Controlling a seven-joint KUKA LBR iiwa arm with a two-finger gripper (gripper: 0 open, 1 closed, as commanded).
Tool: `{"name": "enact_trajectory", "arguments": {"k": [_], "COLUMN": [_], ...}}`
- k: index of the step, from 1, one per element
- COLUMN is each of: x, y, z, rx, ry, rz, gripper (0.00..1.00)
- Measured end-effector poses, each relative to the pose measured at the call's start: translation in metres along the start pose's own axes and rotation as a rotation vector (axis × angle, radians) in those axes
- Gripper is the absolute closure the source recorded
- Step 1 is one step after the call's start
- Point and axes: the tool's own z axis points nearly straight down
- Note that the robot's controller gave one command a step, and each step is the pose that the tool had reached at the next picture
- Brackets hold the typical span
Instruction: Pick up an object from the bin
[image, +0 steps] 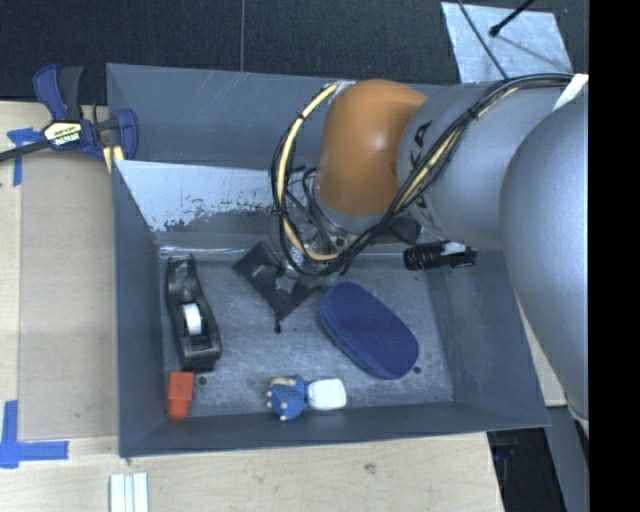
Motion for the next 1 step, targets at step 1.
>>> {"name": "enact_trajectory", "arguments": {"k": [1], "x": [0.0070], "y": [-0.0012], "z": [-0.0607], "rx": [0.001], "ry": [0.004], "rz": [0.019], "gripper": [1.00]}}
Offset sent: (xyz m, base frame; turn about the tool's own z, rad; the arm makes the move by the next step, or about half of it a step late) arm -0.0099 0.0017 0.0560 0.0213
